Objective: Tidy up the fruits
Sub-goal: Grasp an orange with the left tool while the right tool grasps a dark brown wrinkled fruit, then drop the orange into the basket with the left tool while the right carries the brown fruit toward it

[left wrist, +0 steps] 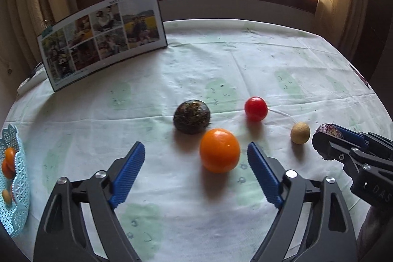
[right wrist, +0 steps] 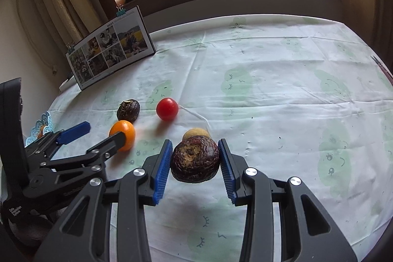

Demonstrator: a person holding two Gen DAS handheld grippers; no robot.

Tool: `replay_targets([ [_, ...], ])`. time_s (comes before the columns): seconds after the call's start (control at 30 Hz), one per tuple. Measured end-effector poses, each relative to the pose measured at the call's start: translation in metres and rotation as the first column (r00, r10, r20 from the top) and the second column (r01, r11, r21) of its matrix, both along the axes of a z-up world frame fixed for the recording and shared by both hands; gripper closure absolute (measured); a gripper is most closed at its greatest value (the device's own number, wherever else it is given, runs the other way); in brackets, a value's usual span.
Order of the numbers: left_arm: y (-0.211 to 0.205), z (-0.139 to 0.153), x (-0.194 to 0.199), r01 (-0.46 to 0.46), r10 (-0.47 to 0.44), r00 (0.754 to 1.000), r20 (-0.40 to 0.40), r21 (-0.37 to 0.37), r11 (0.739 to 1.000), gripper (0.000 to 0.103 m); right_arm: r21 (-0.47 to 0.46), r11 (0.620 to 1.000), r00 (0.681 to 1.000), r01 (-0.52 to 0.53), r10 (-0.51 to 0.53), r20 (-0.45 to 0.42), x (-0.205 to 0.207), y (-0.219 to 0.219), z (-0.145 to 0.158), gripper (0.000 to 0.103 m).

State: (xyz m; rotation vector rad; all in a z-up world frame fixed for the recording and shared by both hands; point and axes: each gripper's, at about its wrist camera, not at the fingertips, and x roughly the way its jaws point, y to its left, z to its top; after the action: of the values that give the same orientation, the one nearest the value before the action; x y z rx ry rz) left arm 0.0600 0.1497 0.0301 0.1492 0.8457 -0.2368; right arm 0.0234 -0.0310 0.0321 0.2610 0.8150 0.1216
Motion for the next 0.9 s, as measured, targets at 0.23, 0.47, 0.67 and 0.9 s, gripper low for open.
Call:
replay_targets([
  [0.23, -0.01, -0.009, 0.005, 0.036, -0.036, 0.999, -0.031, -0.015, 0.999, 0.043, -0.004, 1.0, 1.0, 0.004, -0.004, 0.014, -0.001, 0.001, 0.002, 0.064],
  [0.47, -0.008, -0.014, 0.005, 0.044, -0.048, 0.997, -0.062, -0.067, 0.997, 0.065, 0.005, 1.0, 1.0, 0.009, -0.009, 0.01, -0.002, 0.0, 0.002, 0.064],
  [0.67, 0.001, -0.012, -0.001, 0.015, -0.019, 0.999, -0.048, -0.092, 0.996, 0.065, -0.008, 1.0, 1.0, 0.008, -0.008, -0.009, -0.003, 0.002, 0.0, 0.056],
  [0.9, 0.017, 0.001, -0.011, -0.039, 0.04, 0.999, 0.01, -0.086, 0.996, 0.065, -0.133, 0.991, 0.999, 0.03, -0.034, -0.027, -0.001, 0.013, -0.01, 0.049],
])
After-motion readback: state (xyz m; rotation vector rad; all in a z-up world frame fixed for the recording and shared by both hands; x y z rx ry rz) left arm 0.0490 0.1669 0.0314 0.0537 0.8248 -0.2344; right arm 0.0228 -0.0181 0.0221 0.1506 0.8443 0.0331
